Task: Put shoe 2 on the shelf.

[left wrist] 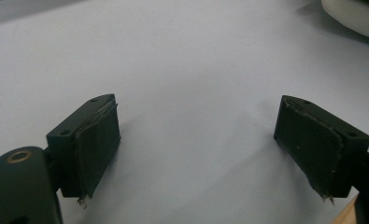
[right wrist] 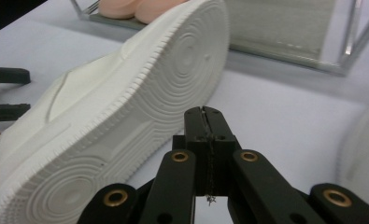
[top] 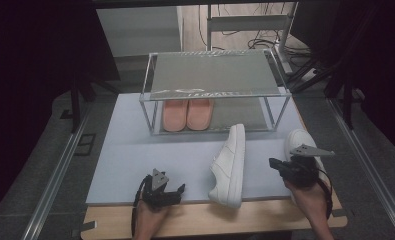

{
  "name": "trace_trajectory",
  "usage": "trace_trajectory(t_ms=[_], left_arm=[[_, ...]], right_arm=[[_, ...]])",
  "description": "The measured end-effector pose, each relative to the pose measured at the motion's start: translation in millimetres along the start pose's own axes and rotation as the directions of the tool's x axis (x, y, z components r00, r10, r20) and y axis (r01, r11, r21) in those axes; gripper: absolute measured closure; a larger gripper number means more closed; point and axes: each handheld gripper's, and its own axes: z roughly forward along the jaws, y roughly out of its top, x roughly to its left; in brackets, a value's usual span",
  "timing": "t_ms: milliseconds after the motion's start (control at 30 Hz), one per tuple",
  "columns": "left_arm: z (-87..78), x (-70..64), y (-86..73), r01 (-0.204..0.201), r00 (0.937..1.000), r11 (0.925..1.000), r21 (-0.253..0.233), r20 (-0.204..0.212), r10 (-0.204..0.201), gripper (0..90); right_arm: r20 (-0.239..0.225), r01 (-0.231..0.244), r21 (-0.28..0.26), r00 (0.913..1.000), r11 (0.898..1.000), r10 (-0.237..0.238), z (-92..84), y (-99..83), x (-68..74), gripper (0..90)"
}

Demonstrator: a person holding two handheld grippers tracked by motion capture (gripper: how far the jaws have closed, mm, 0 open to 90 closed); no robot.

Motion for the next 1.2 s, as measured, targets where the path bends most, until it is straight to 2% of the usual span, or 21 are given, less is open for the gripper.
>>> trace_trajectory(t_ms=[500,767,933,1200], left_arm=[[0.0,-0.3,0.0,0.001,1.0,1.0,-0.002,-0.003,-0.001,14.3],[0.0,-0.3,0.0,0.0,1.0,1.0,-0.002,-0.003,0.0,14.3],[-0.1,-0.2,0.0,-0.002,1.0,1.0,0.0,-0.004,0.002,14.3],[-0.2,-0.6,-0.1,0.001,1.0,1.0,0.0,-0.005,-0.001,14.3]], right_arm=[[-0.077,0.067,0.027,0.995,0.997,-0.065,37.0,16.8,39.0,89.3],[-0.095,0.103,0.042,0.9906,0.994,-0.099,53.4,21.0,55.6,89.3],[-0.096,0.106,0.053,0.9903,0.993,-0.1,56.2,18.1,56.9,89.4],[-0.078,0.1,0.05,0.9922,0.994,-0.096,45.9,9.6,51.3,89.6]])
